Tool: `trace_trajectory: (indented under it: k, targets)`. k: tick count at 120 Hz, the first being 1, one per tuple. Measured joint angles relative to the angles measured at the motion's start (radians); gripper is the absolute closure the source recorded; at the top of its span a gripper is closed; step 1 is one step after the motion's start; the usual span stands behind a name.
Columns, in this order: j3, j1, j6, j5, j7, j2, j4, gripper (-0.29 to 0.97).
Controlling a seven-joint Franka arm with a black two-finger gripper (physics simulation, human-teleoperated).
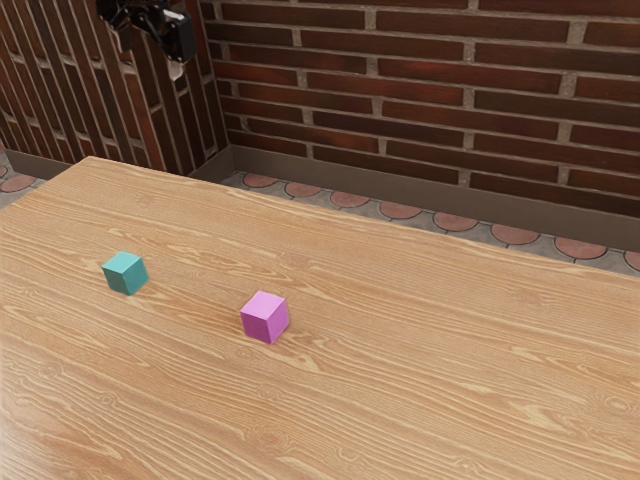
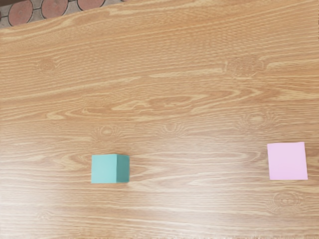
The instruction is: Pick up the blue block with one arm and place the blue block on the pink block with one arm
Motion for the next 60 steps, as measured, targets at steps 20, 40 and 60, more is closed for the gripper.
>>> trace_trajectory:
  k: [20,40,60]
  targets:
    - [0.003,-0.006,0.005,0.002,0.009,-0.004,-0.092,0.0]
    - [0.013,0.01,0.088,-0.008,0.0,-0.006,-0.282,0.0]
    - [0.054,0.005,0.179,-0.026,-0.013,-0.01,-0.411,0.0]
